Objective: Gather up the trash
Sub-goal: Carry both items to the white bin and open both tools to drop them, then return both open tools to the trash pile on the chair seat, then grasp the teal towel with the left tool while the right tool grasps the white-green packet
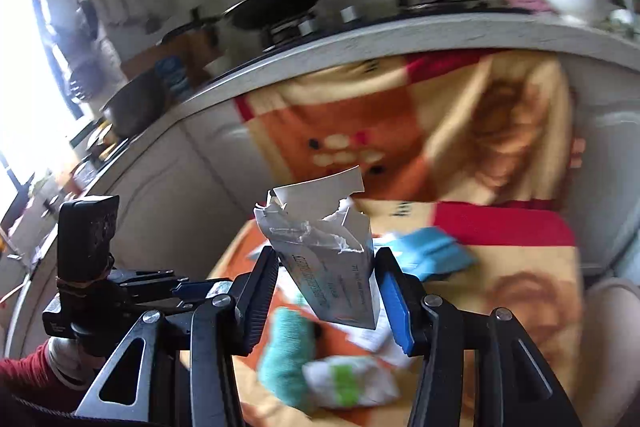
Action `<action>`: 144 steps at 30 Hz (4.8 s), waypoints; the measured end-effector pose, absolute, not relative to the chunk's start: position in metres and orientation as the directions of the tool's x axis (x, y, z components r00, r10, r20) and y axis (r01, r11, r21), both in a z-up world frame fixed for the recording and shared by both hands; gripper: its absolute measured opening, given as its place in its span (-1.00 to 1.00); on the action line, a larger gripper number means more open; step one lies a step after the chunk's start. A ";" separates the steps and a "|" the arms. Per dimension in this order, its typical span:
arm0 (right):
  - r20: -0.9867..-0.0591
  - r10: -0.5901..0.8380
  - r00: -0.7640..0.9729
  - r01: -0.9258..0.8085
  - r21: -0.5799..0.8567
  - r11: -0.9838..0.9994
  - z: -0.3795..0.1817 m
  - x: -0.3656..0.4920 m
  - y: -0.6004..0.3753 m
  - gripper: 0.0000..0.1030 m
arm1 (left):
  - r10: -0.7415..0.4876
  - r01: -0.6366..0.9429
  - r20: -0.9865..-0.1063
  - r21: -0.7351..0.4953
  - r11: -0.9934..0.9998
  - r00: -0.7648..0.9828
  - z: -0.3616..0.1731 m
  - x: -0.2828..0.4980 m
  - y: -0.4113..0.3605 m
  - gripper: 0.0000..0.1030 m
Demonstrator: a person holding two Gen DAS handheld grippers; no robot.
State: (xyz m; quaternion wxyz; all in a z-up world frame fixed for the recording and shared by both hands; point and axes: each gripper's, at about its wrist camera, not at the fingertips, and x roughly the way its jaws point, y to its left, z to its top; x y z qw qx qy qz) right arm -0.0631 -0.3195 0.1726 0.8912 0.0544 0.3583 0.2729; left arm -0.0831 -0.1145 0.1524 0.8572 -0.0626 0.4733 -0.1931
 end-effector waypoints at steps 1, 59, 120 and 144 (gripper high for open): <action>-0.611 0.499 0.615 -0.424 0.278 0.862 0.175 -0.066 -0.334 -0.06 | -0.407 0.303 -0.784 -0.290 0.908 0.468 0.154 -0.079 -0.133 -0.50; -0.776 0.016 0.630 0.107 0.108 0.988 0.091 -0.093 -0.518 0.27 | -0.443 0.492 -0.771 -0.196 0.849 0.458 0.130 -0.043 -0.332 0.09; -0.867 0.342 0.362 -0.323 0.227 0.919 0.005 -0.077 -0.310 0.49 | -0.424 -0.034 -0.844 -0.459 0.888 0.329 0.035 -0.079 -0.088 0.20; -0.796 0.436 0.420 -0.419 0.256 0.871 0.051 -0.108 -0.328 -0.85 | -0.353 0.140 -0.832 -0.325 0.935 0.428 0.075 -0.104 -0.115 -0.50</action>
